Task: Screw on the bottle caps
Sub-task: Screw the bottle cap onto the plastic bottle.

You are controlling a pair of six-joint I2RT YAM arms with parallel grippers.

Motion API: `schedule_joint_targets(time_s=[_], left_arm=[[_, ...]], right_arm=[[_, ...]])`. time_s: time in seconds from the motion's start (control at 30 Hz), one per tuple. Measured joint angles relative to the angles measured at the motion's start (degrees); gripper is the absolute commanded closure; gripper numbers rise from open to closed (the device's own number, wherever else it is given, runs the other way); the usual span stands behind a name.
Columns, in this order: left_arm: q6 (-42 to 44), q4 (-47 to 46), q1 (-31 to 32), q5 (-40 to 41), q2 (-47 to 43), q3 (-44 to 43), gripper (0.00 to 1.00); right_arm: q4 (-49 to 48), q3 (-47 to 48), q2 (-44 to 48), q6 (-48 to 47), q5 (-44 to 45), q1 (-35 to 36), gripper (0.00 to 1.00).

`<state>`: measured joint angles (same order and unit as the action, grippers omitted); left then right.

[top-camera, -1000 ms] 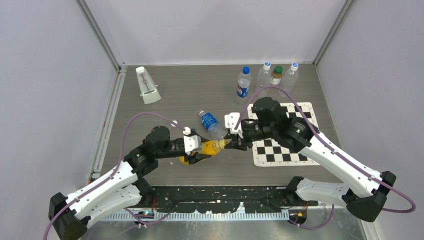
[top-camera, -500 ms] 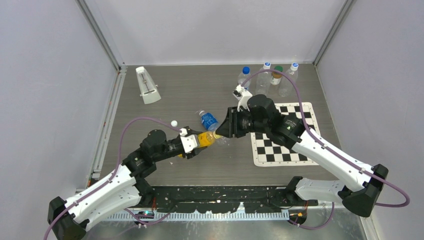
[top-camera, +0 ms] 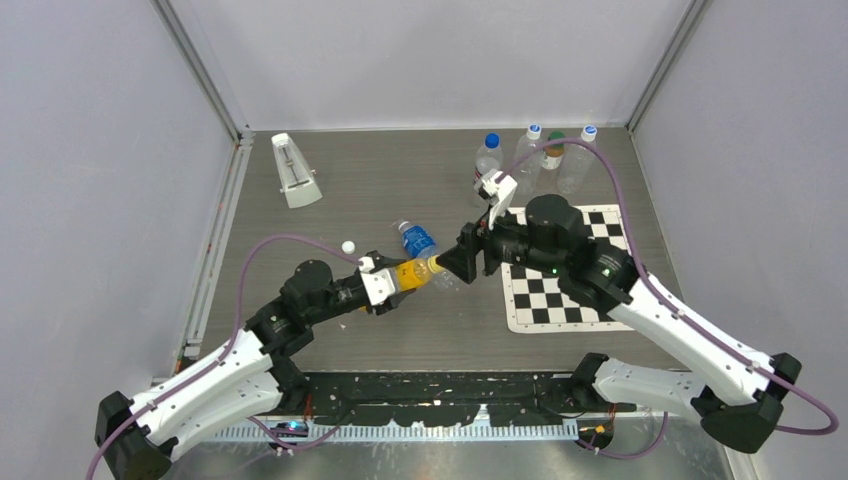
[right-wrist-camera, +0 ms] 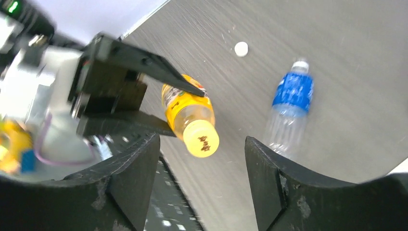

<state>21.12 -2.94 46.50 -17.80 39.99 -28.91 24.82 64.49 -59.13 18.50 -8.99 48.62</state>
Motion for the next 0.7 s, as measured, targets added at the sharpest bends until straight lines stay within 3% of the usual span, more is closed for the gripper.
schedule_joint_targets(time_s=[0.33,0.5,0.7], left_arm=[[-1.6,1.1,0.0,-5.6,2.0,-1.0,1.00],[-1.6,2.1,0.0,-10.1,3.1,-2.2,1.00],[-1.6,3.3,0.0,-13.3,3.7,-2.9,1.00]], right_arm=[[7.1,-1.2,6.9,-45.4,-16.7,0.0,0.30],[14.3,0.9,2.8,-56.1,-21.7,0.2,0.32],[17.6,1.3,2.0,-61.1,-23.8,1.0,0.36]])
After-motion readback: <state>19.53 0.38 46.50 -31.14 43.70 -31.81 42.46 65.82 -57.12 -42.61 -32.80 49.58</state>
